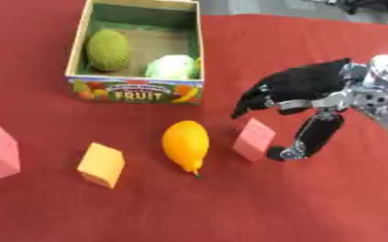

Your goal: Pick up objects on the table and place them in the box.

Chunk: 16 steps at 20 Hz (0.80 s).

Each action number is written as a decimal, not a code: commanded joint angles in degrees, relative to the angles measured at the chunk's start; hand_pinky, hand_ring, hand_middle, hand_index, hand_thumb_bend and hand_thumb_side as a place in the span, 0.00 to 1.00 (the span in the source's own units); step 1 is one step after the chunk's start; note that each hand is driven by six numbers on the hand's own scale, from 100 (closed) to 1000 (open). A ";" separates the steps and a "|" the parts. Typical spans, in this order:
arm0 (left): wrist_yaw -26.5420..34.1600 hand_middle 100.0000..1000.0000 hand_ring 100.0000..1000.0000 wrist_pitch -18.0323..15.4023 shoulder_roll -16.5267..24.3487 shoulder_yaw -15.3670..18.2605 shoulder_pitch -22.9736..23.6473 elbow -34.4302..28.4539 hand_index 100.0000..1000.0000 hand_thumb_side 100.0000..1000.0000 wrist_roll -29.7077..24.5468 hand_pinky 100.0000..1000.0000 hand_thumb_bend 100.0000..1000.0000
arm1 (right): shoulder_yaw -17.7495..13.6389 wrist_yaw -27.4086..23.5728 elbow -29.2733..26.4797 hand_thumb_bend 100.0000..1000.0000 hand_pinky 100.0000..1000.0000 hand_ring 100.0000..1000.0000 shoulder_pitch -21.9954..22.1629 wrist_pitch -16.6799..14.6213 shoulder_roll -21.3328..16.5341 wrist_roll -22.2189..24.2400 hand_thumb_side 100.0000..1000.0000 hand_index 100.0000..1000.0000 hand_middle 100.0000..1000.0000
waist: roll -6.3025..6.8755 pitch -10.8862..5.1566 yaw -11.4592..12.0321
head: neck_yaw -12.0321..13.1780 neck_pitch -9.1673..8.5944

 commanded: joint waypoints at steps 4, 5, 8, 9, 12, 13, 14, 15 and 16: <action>0.36 0.71 0.76 0.05 0.64 0.00 -0.56 -0.85 0.97 0.72 -0.36 0.72 0.31 | 0.69 0.70 2.42 0.17 0.92 0.89 -2.05 -0.28 -0.32 0.51 0.27 0.93 0.83 | -0.58 0.10 0.23 | -0.45 -0.92; 0.37 0.71 0.76 0.04 0.63 0.00 -0.58 -0.85 0.97 0.72 -0.36 0.72 0.31 | 0.89 0.78 2.86 0.16 0.92 0.89 -2.27 -0.39 -0.16 0.63 0.27 0.92 0.83 | -0.58 0.16 0.27 | -0.47 -0.93; 0.41 0.71 0.76 0.06 0.57 -0.05 -0.64 -0.85 0.97 0.72 -0.39 0.72 0.31 | 1.46 0.80 3.96 0.14 0.92 0.89 -2.83 -0.78 0.33 1.00 0.27 0.92 0.82 | -0.59 0.35 0.36 | -0.54 -0.98; 0.42 0.71 0.76 0.06 0.53 -0.06 -0.66 -0.85 0.97 0.72 -0.41 0.72 0.31 | 1.66 0.72 4.20 0.13 0.92 0.89 -2.95 -0.95 0.47 1.14 0.27 0.91 0.82 | -0.59 0.40 0.38 | -0.57 -0.99; 0.47 0.71 0.76 0.09 0.46 -0.08 -0.71 -0.85 0.97 0.72 -0.42 0.72 0.31 | 2.06 0.42 4.59 0.11 0.92 0.88 -3.20 -1.40 0.74 1.56 0.25 0.90 0.80 | -0.61 0.47 0.40 | -0.57 -0.98; 0.48 0.71 0.76 0.10 0.44 -0.09 -0.73 -0.85 0.97 0.72 -0.44 0.72 0.31 | 2.17 0.36 4.70 0.10 0.92 0.88 -3.26 -1.52 0.81 1.74 0.25 0.89 0.80 | -0.61 0.47 0.40 | -0.58 -0.99; 0.50 0.71 0.76 0.11 0.41 -0.10 -0.74 -0.85 0.97 0.72 -0.45 0.72 0.31 | 2.29 0.28 4.84 0.09 0.92 0.88 -3.32 -1.62 0.89 1.93 0.24 0.89 0.79 | -0.62 0.47 0.42 | -0.59 -0.99; 0.51 0.71 0.76 0.14 0.39 -0.11 -0.74 -0.85 0.97 0.72 -0.46 0.72 0.30 | 2.40 0.21 4.99 0.08 0.92 0.88 -3.38 -1.70 0.95 2.13 0.23 0.88 0.79 | -0.63 0.47 0.43 | -0.60 -1.00; 0.52 0.71 0.76 0.17 0.37 -0.11 -0.73 -0.85 0.97 0.72 -0.46 0.72 0.30 | 2.48 0.19 5.18 0.08 0.92 0.88 -3.40 -1.74 0.97 2.34 0.23 0.89 0.79 | -0.63 0.48 0.47 | -0.61 -1.00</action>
